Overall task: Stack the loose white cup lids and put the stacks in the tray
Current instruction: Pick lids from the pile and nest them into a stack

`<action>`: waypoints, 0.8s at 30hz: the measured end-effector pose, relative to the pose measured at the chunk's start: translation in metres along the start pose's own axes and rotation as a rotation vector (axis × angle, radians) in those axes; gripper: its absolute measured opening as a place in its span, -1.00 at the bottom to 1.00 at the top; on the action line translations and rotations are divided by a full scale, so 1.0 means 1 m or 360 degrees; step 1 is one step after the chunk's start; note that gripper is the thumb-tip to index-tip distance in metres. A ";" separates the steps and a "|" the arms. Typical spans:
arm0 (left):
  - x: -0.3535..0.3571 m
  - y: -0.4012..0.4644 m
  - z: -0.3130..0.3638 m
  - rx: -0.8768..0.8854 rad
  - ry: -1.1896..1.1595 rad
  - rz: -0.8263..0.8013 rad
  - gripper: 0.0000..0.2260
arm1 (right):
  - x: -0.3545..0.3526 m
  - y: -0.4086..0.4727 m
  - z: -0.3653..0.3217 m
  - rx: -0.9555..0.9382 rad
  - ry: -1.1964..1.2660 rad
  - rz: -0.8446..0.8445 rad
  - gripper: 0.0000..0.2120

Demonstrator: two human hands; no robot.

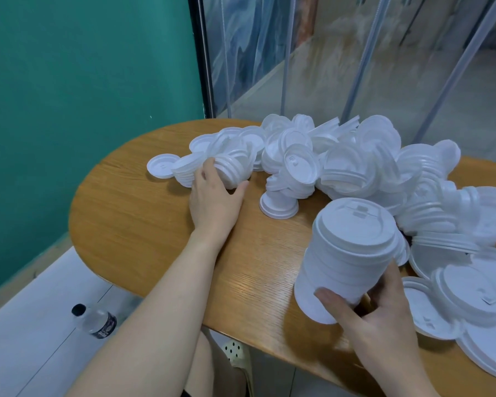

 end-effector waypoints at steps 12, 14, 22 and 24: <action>-0.048 -0.017 0.012 -0.0048 -0.0471 0.0012 -0.38 | 0.001 0.000 -0.004 -0.0009 -0.0052 -0.0018 -0.19; -0.059 -0.026 0.025 0.0045 -0.0544 -0.0004 -0.38 | 0.001 0.000 -0.003 0.0007 -0.0059 -0.0014 -0.19; -0.086 -0.071 0.102 0.0226 -0.1158 -0.0542 -0.40 | 0.000 0.000 -0.003 0.0037 0.0028 -0.0020 -0.15; -0.089 -0.083 0.120 0.0346 -0.1233 -0.0683 -0.46 | -0.002 0.000 0.000 0.0045 0.0012 -0.0012 -0.16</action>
Point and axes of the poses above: each hand's wrist, its own y-axis towards the middle knuckle, its own x-axis out of the palm, z = x × y, the point moved 6 cm from there along y, towards the middle knuckle, and after that the axes turned 3 degrees about z, right-handed, at the moved point
